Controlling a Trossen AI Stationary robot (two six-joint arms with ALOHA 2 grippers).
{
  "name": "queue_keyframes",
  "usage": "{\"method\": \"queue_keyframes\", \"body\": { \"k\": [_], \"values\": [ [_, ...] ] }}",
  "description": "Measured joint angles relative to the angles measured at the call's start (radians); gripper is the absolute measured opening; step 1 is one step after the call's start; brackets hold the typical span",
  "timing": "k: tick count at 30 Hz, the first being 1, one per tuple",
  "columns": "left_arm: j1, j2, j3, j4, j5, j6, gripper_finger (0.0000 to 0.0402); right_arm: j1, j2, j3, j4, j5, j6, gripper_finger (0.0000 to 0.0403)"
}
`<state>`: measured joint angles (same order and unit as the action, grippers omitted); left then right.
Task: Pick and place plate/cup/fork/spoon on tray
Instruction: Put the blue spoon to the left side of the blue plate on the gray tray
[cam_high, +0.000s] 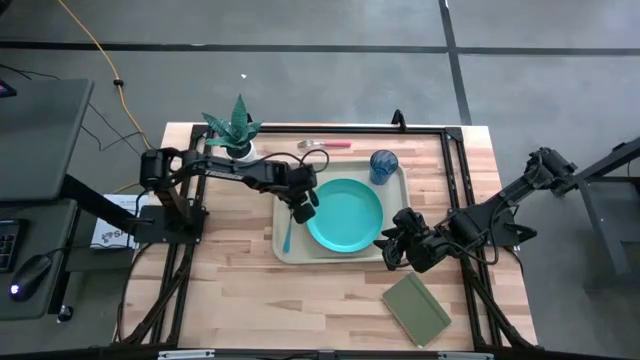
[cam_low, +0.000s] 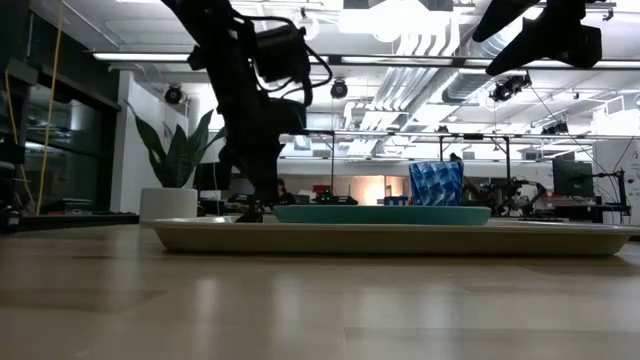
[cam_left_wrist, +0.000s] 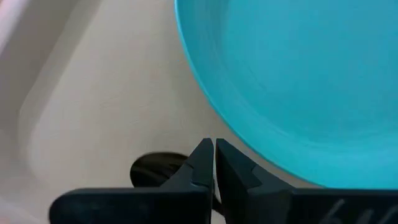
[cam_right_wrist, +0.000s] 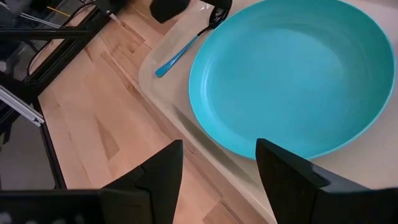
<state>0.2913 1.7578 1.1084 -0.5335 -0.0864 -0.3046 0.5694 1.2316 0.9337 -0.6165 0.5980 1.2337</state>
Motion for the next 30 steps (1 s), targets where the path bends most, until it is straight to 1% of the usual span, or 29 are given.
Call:
{"method": "queue_keyframes", "body": {
  "k": [6, 13, 21, 30],
  "values": [
    [0.008, 0.03, 0.0, 0.003, 0.0, 0.063, 0.0, 0.0, 0.0, 0.0, 0.001, 0.0, 0.018, 0.0195],
    [0.032, 0.031, 0.0, 0.005, -0.003, 0.126, 0.0, 0.0, 0.0, 0.0, 0.001, 0.001, 0.024, 0.0195],
    [0.052, 0.031, 0.0, -0.039, -0.003, 0.203, 0.0, 0.0, 0.0, 0.0, 0.001, 0.003, 0.024, 0.0195],
    [0.058, 0.029, 0.0, -0.084, -0.003, 0.248, 0.0, 0.0, 0.0, 0.0, 0.001, 0.004, 0.024, 0.0195]
  ]
}}
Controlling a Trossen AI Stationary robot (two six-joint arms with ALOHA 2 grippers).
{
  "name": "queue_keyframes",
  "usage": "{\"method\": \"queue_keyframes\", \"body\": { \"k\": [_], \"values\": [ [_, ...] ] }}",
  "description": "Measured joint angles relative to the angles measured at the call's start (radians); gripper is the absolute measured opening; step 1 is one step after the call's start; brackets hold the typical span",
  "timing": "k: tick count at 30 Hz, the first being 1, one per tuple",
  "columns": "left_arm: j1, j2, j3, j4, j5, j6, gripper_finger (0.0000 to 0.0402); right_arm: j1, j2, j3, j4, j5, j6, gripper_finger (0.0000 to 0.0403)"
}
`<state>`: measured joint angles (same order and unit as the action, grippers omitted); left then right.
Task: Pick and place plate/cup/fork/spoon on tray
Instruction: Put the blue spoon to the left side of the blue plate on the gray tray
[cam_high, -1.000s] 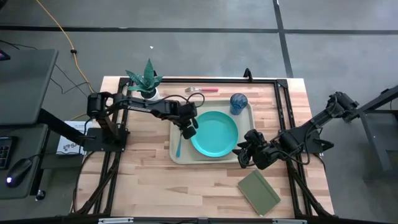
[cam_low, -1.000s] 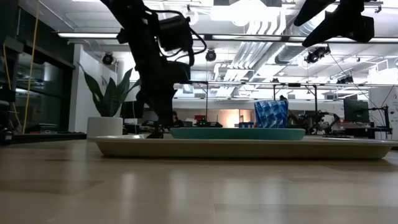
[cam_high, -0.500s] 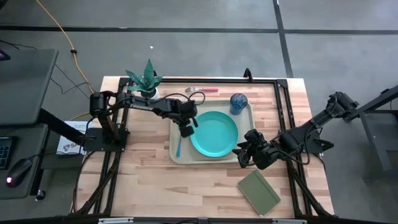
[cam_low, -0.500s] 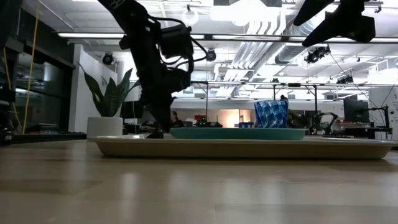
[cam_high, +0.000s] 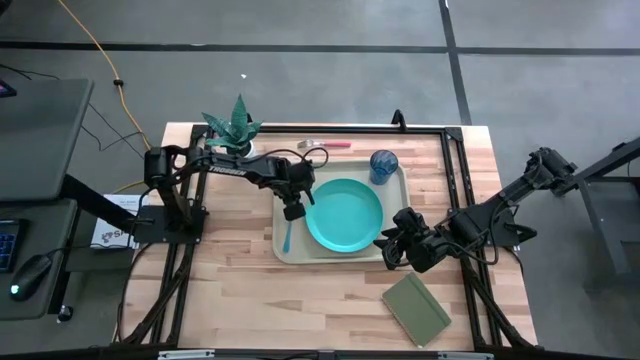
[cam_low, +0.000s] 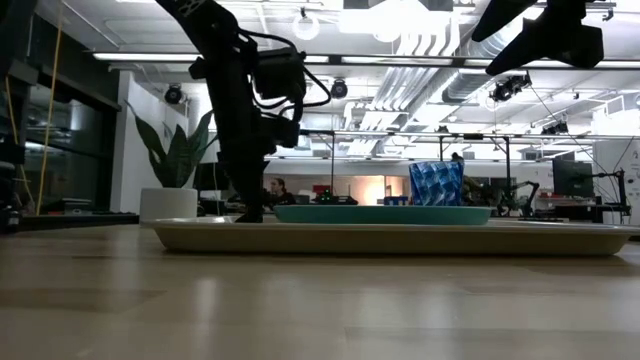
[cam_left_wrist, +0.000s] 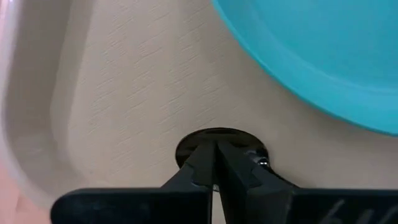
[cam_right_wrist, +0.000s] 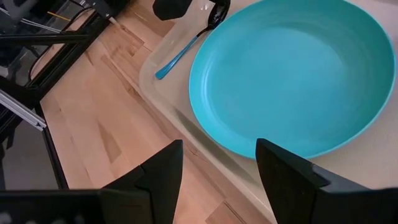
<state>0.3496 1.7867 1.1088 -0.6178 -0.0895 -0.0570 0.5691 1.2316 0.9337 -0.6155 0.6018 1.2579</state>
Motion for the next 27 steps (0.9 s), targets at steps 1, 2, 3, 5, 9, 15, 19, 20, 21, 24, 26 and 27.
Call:
{"method": "queue_keyframes", "body": {
  "k": [1, 2, 3, 5, 9, 15, 19, 20, 21, 24, 26, 27],
  "values": [
    [0.002, -0.004, 0.0, 0.0, 0.001, -0.006, 0.0, 0.0, 0.0, 0.0, 0.0, 0.0, 0.0, 0.0195],
    [0.003, -0.009, 0.0, 0.005, 0.001, -0.012, 0.0, 0.0, 0.0, 0.0, 0.0, 0.0, 0.0, 0.0195],
    [0.003, -0.017, 0.0, 0.012, 0.001, -0.017, 0.0, 0.0, 0.0, 0.0, 0.0, 0.0, 0.0, 0.0195],
    [0.004, -0.037, 0.0, 0.024, 0.0, -0.018, 0.0, 0.0, 0.0, 0.0, 0.0, 0.0, 0.0, 0.0195],
    [0.004, -0.058, 0.0, 0.086, 0.049, -0.03, 0.0, 0.0, 0.0, 0.0, 0.0, 0.0, 0.0, 0.0195],
    [0.003, 0.0, 0.0, 0.115, 0.122, -0.043, 0.0, 0.0, 0.0, 0.0, 0.002, -0.001, 0.002, 0.0195],
    [0.004, 0.025, 0.0, 0.117, 0.088, -0.044, 0.0, 0.0, 0.0, 0.0, 0.01, -0.001, 0.002, 0.0195],
    [0.004, 0.026, 0.0, 0.113, 0.078, -0.044, 0.0, 0.0, 0.0, 0.0, 0.01, -0.001, 0.002, 0.0195],
    [0.004, 0.03, 0.0, 0.122, 0.074, -0.041, 0.0, 0.0, 0.0, 0.0, 0.01, -0.001, 0.002, 0.0195],
    [0.004, 0.041, 0.0, 0.112, 0.077, -0.022, 0.0, 0.0, 0.0, 0.0, 0.012, -0.002, 0.001, 0.0195],
    [0.003, 0.054, 0.001, 0.116, 0.077, -0.006, 0.0, 0.0, 0.0, 0.0, 0.014, -0.002, 0.001, 0.0195],
    [0.004, 0.058, 0.0, 0.103, 0.077, -0.002, 0.0, 0.0, 0.0, 0.0, 0.015, -0.003, 0.001, 0.0195]
  ]
}}
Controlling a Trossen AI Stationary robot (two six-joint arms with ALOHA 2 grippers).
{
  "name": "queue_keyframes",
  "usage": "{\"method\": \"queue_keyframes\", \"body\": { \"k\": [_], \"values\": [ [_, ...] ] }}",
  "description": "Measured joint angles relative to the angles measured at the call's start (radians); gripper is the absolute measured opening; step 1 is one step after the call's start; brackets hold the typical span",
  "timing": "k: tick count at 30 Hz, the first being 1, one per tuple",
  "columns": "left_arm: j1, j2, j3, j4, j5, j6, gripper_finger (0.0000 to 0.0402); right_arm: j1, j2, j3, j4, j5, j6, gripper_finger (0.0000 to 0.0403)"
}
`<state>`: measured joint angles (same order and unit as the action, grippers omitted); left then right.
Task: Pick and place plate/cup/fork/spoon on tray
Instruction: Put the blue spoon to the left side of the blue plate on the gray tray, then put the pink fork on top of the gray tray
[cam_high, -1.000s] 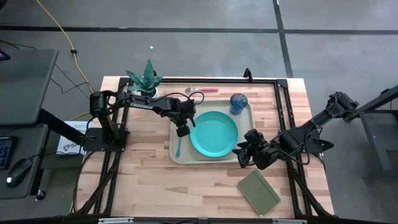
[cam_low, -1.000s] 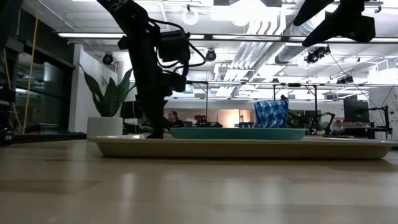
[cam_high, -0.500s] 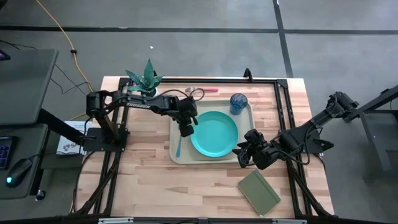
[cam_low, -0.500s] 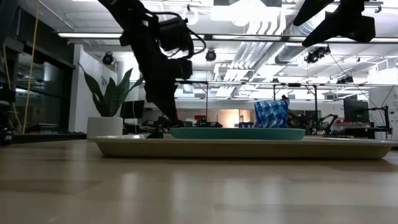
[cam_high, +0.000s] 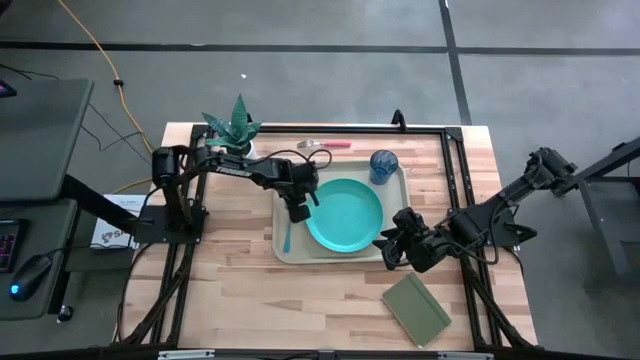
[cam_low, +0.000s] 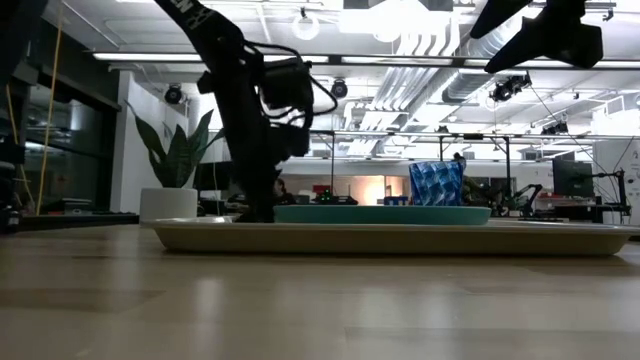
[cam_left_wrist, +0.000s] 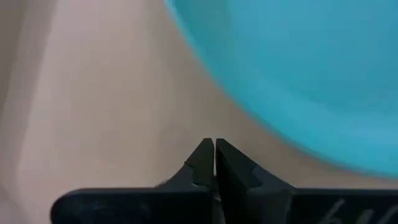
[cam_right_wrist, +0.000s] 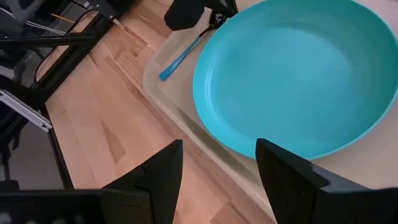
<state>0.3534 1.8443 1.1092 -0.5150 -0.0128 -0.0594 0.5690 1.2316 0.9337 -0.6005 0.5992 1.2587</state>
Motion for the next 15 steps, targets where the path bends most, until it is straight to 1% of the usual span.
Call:
{"method": "queue_keyframes", "body": {
  "k": [4, 10, 13, 15],
  "values": [
    [0.0, 0.006, 0.0, -0.016, -0.032, 0.011, 0.0, 0.0, 0.0, 0.0, 0.007, 0.002, -0.001, 0.0195],
    [0.0, -0.001, -0.001, -0.022, -0.036, 0.008, 0.0, 0.0, 0.0, 0.0, 0.008, 0.01, -0.002, 0.0195],
    [0.0, -0.034, -0.001, -0.021, -0.035, -0.018, 0.0, 0.0, 0.0, 0.0, 0.032, 0.024, -0.002, 0.0195],
    [0.0, -0.078, -0.001, -0.019, -0.033, -0.035, 0.0, -0.001, 0.0, 0.0, 0.075, 0.068, -0.004, 0.0195]
  ]
}}
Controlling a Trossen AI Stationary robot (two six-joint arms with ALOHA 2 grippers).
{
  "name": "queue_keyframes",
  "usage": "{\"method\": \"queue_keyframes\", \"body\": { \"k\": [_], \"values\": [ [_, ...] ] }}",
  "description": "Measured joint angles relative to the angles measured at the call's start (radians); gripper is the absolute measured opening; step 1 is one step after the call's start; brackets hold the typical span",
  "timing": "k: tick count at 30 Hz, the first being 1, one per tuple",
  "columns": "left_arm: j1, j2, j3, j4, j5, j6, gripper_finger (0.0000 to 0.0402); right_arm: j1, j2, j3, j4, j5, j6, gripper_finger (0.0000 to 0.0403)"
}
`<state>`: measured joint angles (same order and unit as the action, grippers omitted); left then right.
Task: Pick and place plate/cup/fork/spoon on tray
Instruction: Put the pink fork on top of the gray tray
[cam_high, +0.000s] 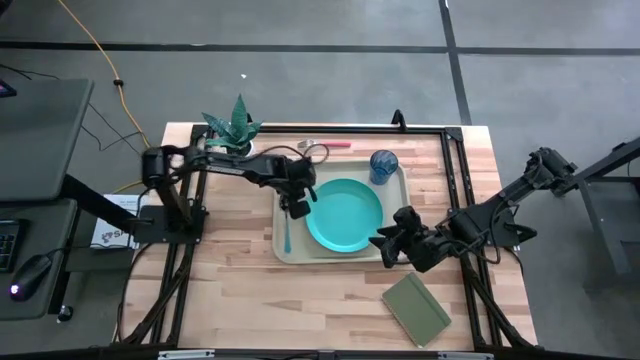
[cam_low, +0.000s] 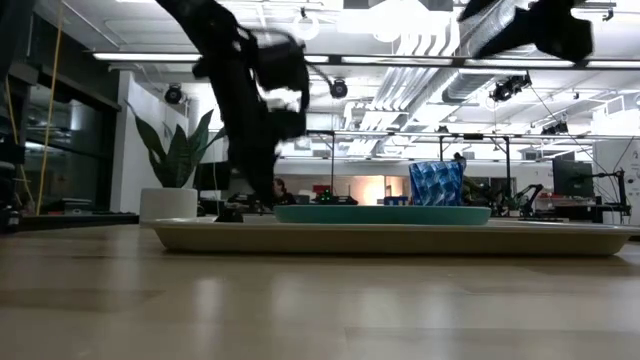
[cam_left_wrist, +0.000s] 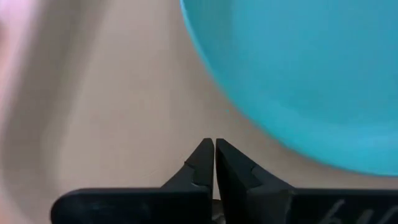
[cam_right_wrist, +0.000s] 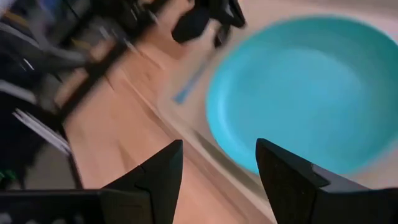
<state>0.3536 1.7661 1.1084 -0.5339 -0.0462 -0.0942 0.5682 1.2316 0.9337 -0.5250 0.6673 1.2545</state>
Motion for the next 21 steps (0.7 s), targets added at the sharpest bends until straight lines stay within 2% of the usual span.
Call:
{"method": "queue_keyframes", "body": {
  "k": [4, 7, 10, 13, 16, 21],
  "values": [
    [0.005, -0.154, 0.0, 0.024, 0.001, -0.045, 0.0, -0.035, -0.004, 0.0, 0.152, 0.071, -0.101, 0.0195],
    [0.005, -0.301, -0.007, 0.09, 0.001, -0.096, 0.0, -0.096, -0.008, 0.0, 0.28, 0.047, -0.257, 0.0195],
    [-0.012, -0.476, -0.077, 0.258, 0.005, -0.162, 0.0, -0.178, -0.01, 0.0, 0.385, -0.026, -0.4, 0.0195],
    [-0.039, -0.648, -0.201, 0.467, 0.004, -0.234, 0.0, -0.26, -0.015, 0.0, 0.465, -0.11, -0.509, 0.0195],
    [-0.084, -0.797, -0.342, 0.664, -0.05, -0.304, 0.0, -0.329, -0.017, 0.0, 0.532, -0.204, -0.61, 0.0195],
    [-0.14, -0.971, -0.52, 0.841, -0.121, -0.394, 0.0, -0.406, -0.017, 0.0, 0.658, -0.33, -0.77, 0.0195]
  ]
}}
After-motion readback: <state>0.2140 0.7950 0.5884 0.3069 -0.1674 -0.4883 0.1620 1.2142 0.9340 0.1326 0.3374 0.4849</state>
